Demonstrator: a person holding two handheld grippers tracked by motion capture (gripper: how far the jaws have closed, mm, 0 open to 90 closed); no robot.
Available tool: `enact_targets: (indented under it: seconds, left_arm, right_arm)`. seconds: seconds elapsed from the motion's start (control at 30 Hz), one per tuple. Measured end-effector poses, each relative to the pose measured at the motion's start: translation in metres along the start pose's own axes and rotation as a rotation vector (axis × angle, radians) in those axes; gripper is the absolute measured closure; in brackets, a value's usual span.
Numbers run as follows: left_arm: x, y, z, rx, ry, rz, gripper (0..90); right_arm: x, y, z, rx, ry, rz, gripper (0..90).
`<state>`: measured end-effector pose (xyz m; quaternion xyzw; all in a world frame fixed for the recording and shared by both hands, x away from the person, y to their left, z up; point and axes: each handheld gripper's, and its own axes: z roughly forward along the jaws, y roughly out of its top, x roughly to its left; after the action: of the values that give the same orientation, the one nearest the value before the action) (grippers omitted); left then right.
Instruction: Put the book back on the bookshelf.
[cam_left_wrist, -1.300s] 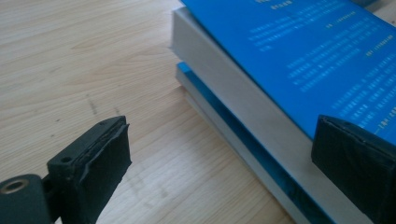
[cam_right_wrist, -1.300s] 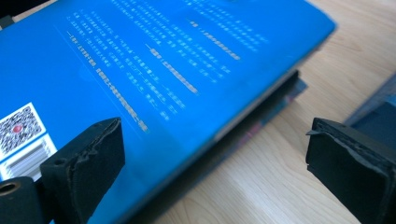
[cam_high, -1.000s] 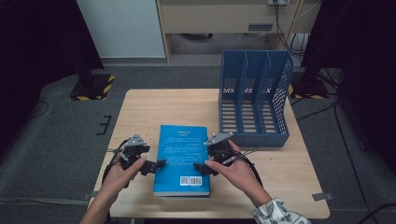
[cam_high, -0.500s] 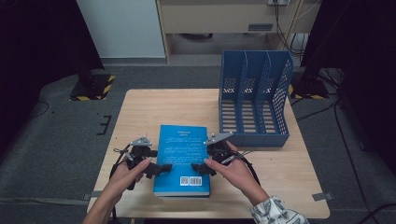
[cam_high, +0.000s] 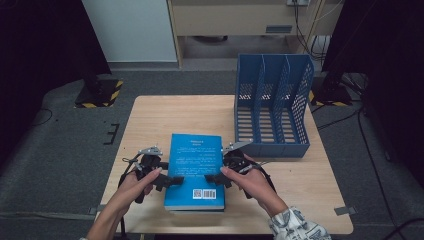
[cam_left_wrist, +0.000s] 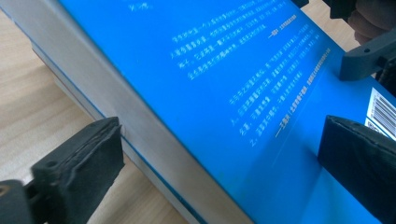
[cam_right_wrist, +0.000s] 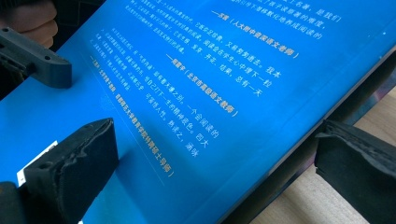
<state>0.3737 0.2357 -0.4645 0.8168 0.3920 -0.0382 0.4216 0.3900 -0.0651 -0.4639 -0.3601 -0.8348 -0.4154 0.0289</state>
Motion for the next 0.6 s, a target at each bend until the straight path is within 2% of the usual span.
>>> enact_targets:
  seconds: [0.2,0.6]
  left_arm:
    - [0.0054,-0.0030,0.0010,-0.002,-0.044,-0.023,0.0]
    - [0.0087,-0.0017,0.0018,0.008,-0.061,-0.031,0.0]
  right_arm:
    - [-0.0017,0.0003,0.0006,0.009,0.012,0.016,0.0]
    - [-0.0094,0.0017,0.0045,0.021,0.051,0.069,0.0]
